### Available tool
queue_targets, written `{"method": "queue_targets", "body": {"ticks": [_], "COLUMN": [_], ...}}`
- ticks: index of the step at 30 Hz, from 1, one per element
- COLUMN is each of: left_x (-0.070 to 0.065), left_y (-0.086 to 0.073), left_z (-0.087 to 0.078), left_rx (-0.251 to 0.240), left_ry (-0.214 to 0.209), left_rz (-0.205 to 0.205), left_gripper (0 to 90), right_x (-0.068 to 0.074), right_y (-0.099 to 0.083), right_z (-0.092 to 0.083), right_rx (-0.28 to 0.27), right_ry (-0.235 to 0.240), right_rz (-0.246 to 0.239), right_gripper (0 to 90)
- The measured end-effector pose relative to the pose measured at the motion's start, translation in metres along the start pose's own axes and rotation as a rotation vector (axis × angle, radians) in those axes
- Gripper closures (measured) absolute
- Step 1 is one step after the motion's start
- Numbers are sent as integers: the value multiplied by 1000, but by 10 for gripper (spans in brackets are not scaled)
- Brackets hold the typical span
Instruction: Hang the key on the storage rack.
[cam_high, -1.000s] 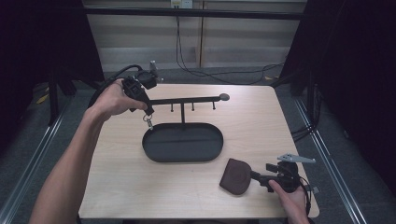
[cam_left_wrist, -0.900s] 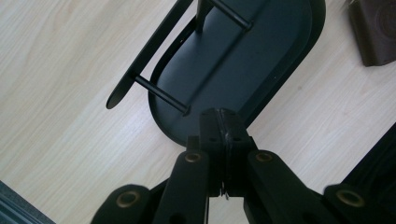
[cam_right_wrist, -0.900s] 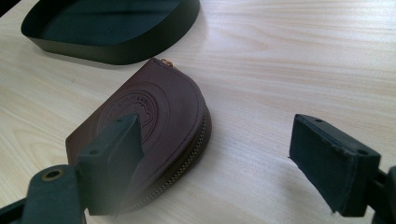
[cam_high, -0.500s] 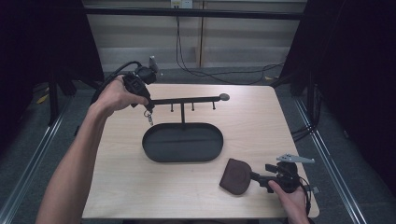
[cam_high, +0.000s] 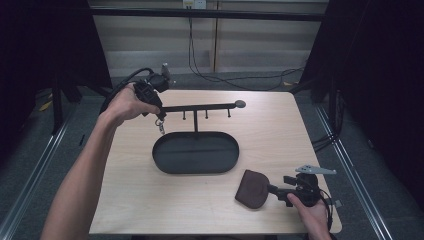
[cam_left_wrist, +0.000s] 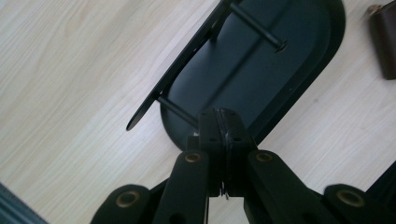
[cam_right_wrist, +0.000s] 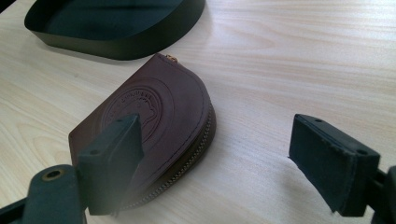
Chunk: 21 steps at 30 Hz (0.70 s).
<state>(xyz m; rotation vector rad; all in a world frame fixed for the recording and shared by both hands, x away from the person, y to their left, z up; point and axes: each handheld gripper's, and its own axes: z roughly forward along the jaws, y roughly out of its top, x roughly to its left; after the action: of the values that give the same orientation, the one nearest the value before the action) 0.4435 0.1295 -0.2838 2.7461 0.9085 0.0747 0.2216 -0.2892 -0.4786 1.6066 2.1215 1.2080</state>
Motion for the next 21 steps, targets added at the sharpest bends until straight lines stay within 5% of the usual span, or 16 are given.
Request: {"method": "queue_targets", "body": {"ticks": [9, 21], "left_x": [4, 2], "left_y": [-4, -17], "left_z": [4, 2], "left_rx": [-18, -36], "left_ry": [15, -15], "left_rz": [-36, -41], "left_gripper": [880, 781], "right_x": [0, 1], "right_y": [0, 1], "right_z": [0, 2], "right_rx": [-5, 3], "right_ry": [-2, -6], "right_rz": [4, 4], "right_gripper": [170, 170]}}
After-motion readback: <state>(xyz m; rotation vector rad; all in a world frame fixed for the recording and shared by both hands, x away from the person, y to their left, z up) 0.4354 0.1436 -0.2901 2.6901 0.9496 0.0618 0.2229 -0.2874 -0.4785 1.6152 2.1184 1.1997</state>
